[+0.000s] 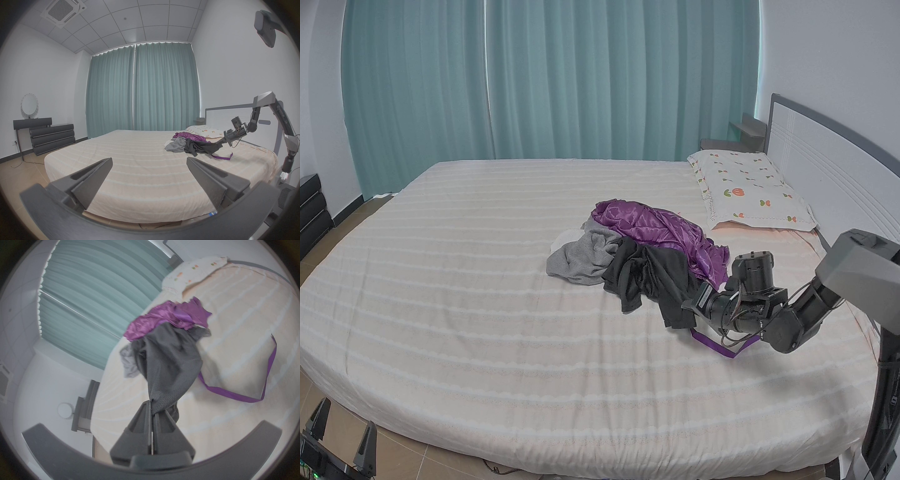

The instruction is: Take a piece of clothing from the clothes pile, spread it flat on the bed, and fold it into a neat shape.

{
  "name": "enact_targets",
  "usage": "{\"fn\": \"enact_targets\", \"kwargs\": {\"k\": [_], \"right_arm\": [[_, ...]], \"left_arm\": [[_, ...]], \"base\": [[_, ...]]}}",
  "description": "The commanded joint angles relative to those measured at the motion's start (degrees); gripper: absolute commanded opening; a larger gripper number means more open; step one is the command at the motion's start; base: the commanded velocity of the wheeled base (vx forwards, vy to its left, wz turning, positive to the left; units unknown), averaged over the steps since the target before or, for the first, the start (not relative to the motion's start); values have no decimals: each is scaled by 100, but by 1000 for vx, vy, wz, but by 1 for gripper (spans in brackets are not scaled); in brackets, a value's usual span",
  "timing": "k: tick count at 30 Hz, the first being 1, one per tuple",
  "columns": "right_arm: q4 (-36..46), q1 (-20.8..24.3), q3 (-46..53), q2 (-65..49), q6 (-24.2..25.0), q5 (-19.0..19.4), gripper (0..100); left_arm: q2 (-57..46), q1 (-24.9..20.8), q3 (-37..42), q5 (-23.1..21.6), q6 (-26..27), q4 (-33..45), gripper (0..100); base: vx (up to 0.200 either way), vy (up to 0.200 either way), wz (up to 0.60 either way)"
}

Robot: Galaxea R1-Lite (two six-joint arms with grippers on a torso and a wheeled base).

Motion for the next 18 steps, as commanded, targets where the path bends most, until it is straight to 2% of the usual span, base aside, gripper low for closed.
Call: {"fn": "enact_targets", "kwargs": {"k": [1, 5, 8, 18], "right_arm": [[-559, 189, 769, -1295, 48, 79, 0], [-664, 338, 1006, -1743, 40, 61, 0], [-779, 646, 1217, -2297, 13, 17, 0], [-726, 989, 1402, -3633, -57, 17, 0]], "left_arm": [[-93, 0, 101, 4, 34, 0, 100], [-93, 0, 101, 4, -1, 0, 100], [-93, 0, 101, 4, 8, 0, 100], [-93, 0, 101, 4, 96, -18, 100]], "base": [[0, 0, 0], [0, 0, 0], [0, 0, 0], [0, 0, 0]]}}
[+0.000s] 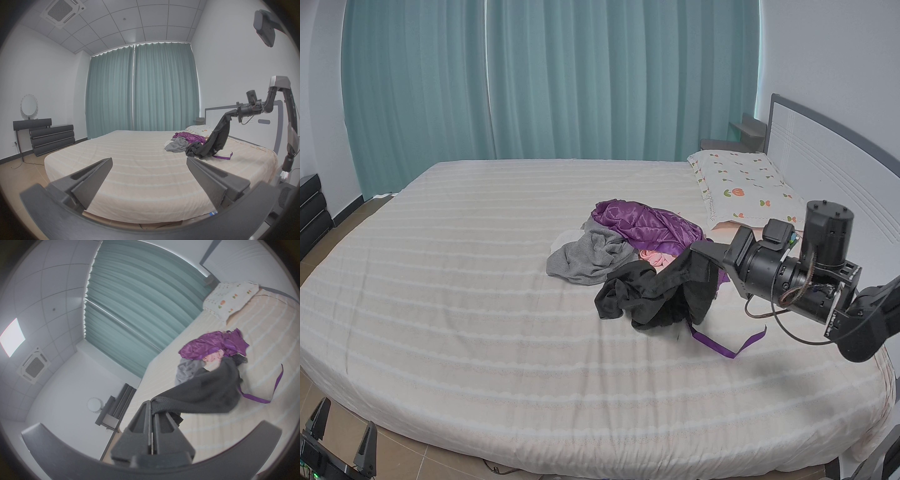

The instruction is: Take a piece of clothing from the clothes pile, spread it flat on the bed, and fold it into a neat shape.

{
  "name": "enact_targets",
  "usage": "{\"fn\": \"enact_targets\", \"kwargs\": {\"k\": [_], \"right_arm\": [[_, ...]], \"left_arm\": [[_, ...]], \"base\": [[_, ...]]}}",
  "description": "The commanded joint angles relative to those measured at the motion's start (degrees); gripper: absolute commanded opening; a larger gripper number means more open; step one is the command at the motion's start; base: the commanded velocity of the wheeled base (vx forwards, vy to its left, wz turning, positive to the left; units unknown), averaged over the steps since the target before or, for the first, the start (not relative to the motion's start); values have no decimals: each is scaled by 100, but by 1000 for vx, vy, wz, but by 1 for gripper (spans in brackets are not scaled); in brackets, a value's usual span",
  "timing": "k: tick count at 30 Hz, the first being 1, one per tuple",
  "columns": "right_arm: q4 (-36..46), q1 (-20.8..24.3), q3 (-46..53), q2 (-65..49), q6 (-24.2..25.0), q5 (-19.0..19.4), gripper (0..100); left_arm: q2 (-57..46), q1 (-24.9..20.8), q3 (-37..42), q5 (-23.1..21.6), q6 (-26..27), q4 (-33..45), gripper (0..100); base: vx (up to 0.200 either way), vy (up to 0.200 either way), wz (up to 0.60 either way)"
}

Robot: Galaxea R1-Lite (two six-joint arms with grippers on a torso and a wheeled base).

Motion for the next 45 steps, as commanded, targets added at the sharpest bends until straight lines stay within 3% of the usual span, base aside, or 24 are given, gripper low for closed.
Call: {"fn": "enact_targets", "kwargs": {"k": [1, 8, 9, 11, 12, 15, 24, 27, 31, 37, 45], "right_arm": [[21, 232, 119, -855, -60, -5, 0], [21, 530, 58, -1259, -271, -5, 0], [13, 592, 49, -1347, -367, 4, 0], [13, 662, 49, -1356, -438, 13, 0], [4, 671, 49, -1356, -438, 13, 0], [-49, 776, 31, -1382, -613, -5, 0], [-190, 891, 225, -1654, -912, 48, 0], [-190, 891, 172, -1637, -877, 92, 0], [-260, 873, 5, -1523, -903, 74, 0], [-647, 803, 66, -1312, -868, 30, 0], [-664, 856, -13, -1312, -877, 48, 0]], "left_arm": [[-93, -2, 101, 30, 72, -10, 100], [-84, -2, 40, -23, 221, -133, 100], [470, -46, -1463, 39, -605, -854, 100], [1384, -11, -2351, -84, -1220, -907, 100], [1437, -2, -2377, -102, -1220, -898, 100], [2351, -20, -2281, -498, -438, -810, 100], [4504, -143, -2166, -700, -394, -977, 100], [5401, -240, -2140, -832, -394, -1698, 100], [7070, -767, -2202, -946, -333, -2963, 100], [9109, -1558, -2281, -875, -333, -4176, 100], [10964, -2507, -2412, -515, -385, -5495, 100]], "base": [[0, 0, 0], [0, 0, 0], [0, 0, 0], [0, 0, 0], [0, 0, 0], [0, 0, 0], [0, 0, 0], [0, 0, 0], [0, 0, 0], [0, 0, 0], [0, 0, 0]]}}
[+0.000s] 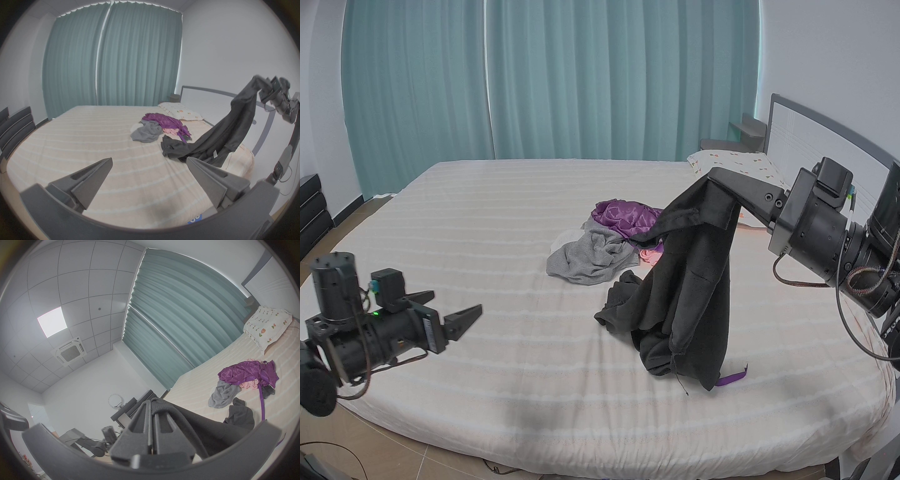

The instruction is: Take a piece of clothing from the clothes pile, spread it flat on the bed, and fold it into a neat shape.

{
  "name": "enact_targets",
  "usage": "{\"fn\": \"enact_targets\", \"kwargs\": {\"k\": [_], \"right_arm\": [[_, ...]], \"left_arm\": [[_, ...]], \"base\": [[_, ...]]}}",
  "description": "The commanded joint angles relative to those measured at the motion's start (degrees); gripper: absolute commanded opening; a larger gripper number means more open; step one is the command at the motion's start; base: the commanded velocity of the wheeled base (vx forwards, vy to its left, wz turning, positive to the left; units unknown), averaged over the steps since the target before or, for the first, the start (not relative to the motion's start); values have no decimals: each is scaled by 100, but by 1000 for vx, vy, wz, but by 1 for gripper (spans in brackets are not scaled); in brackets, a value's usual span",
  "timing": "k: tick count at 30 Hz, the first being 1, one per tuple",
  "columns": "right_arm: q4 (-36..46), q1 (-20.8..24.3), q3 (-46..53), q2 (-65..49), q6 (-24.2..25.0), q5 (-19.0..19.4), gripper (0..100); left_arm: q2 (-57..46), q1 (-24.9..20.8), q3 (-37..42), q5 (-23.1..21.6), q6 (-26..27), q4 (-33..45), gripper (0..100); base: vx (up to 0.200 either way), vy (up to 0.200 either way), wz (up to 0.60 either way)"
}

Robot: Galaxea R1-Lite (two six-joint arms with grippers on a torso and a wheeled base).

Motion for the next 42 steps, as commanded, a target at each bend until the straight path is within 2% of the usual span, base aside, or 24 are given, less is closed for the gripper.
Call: {"fn": "enact_targets", "kwargs": {"k": [1, 3, 4, 6, 7, 9, 15, 19, 22, 24, 32, 37, 38, 42], "right_arm": [[-180, 51, -56, 155, -10, -12, 0], [-180, 51, -39, 155, -10, -21, 0], [-180, 87, -21, 138, -10, -38, 0], [-180, 210, -12, 76, -19, -47, 0], [-180, 210, -12, 67, -19, -47, 0], [-189, 236, -48, 67, -10, -47, 0], [-198, 377, -92, -29, -19, -56, 0], [-198, 517, -83, -135, -10, -56, 0], [-198, 570, -83, -179, -10, -56, 0], [-198, 614, -100, -214, -10, -56, 0], [-198, 605, -171, -249, -10, -47, 0], [-198, 456, -153, -249, -1, -38, 0], [-207, 438, -135, -240, -1, -38, 0], [-198, -19, -74, -91, 87, -3, 0]], "left_arm": [[3306, -1390, -302, 368, -39, -1763, 100], [3455, -1470, -354, 439, -48, -1877, 100], [3772, -1768, -565, 702, -101, -2115, 100], [3974, -2014, -759, 834, -241, -2211, 100], [3983, -2032, -785, 843, -259, -2211, 100], [4369, -2357, -1084, 869, -593, -2229, 100], [4827, -2612, -1594, 878, -953, -2290, 100], [5020, -2586, -1857, 1010, -1384, -2651, 100], [5222, -2542, -2051, 1159, -1489, -2809, 100], [5547, -2454, -2411, 1440, -1533, -2870, 100], [6101, -2269, -2868, 1379, -1542, -3029, 100], [6303, -1927, -3246, 1484, -1621, -3029, 100], [6312, -1891, -3272, 1502, -1639, -3029, 0], [6294, -1663, -3387, 1572, -1841, -3029, 0]], "base": [[0, 0, 0], [0, 0, 0], [0, 0, 0], [0, 0, 0], [0, 0, 0], [0, 0, 0], [0, 0, 0], [0, 0, 0], [0, 0, 0], [0, 0, 0], [0, 0, 0], [0, 0, 0], [0, 0, 0], [0, 0, 0]]}}
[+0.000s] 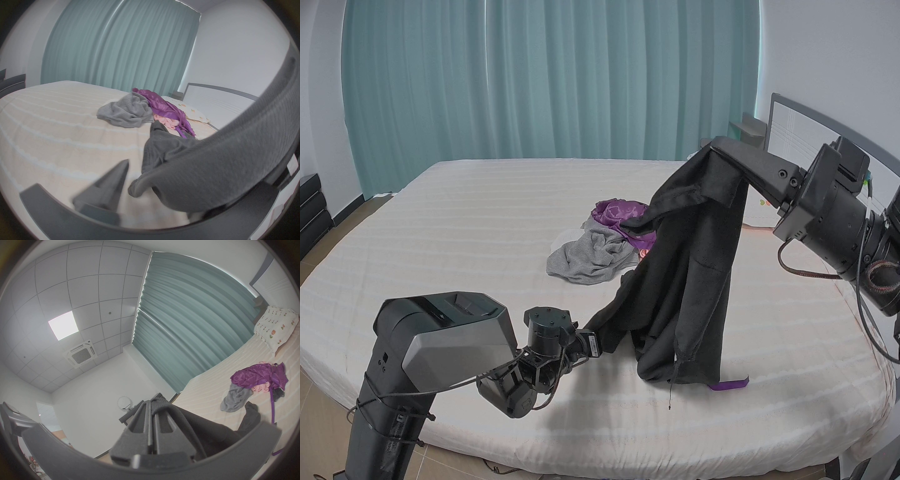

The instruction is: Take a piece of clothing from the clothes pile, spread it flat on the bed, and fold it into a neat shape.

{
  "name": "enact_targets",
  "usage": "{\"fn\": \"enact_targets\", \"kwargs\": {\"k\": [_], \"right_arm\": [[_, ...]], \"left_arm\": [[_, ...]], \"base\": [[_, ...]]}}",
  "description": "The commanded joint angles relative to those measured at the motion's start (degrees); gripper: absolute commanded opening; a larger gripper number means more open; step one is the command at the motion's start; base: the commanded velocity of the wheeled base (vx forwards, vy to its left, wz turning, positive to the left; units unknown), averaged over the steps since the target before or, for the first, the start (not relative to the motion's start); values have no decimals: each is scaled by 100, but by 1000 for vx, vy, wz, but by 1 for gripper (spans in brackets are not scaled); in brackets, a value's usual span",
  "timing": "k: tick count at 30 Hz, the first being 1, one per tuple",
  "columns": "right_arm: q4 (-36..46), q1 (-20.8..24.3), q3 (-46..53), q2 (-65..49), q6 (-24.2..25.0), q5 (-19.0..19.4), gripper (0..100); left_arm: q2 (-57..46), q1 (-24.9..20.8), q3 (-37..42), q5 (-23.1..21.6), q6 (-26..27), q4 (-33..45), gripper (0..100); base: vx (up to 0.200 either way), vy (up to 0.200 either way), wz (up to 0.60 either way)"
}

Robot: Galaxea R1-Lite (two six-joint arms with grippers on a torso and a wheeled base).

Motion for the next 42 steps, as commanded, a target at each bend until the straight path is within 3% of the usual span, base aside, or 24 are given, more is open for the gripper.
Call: {"fn": "enact_targets", "kwargs": {"k": [1, 7, 12, 14, 17, 25, 32, 35, 42], "right_arm": [[2, -361, 56, 135, 73, 37, 0], [-7, -1504, 21, 741, 653, 195, 0], [-112, -2137, -172, 1488, 601, 169, 0], [-244, -2330, -480, 2024, 504, -42, 0], [-367, -2409, -981, 2552, 126, -631, 0], [-209, -2348, -2229, 2253, 3, -1396, 0], [-235, -2233, -1306, 1848, 12, -1352, 0], [-261, -2066, -339, 1945, 12, -1343, 0], [-613, -1952, 347, 2393, 434, -1352, 0]], "left_arm": [[51, 210, -120, 44, -78, 1, 0], [-643, 807, 109, 360, -96, 53, 0], [-1390, 1150, 452, 474, -105, 62, 0], [-1891, 1317, 663, 474, -105, 80, 0], [-2541, 1475, 715, 615, -113, 396, 0], [-4018, 1563, 724, 676, -491, 642, 0], [-4334, 1484, 1418, 685, -650, 862, 0], [-4255, 1343, 1805, 685, -834, 853, 0], [-3930, 1220, 2385, 606, -1405, 844, 0]], "base": [[0, 0, 0], [0, 0, 0], [0, 0, 0], [0, 0, 0], [0, 0, 0], [0, 0, 0], [0, 0, 0], [0, 0, 0], [0, 0, 0]]}}
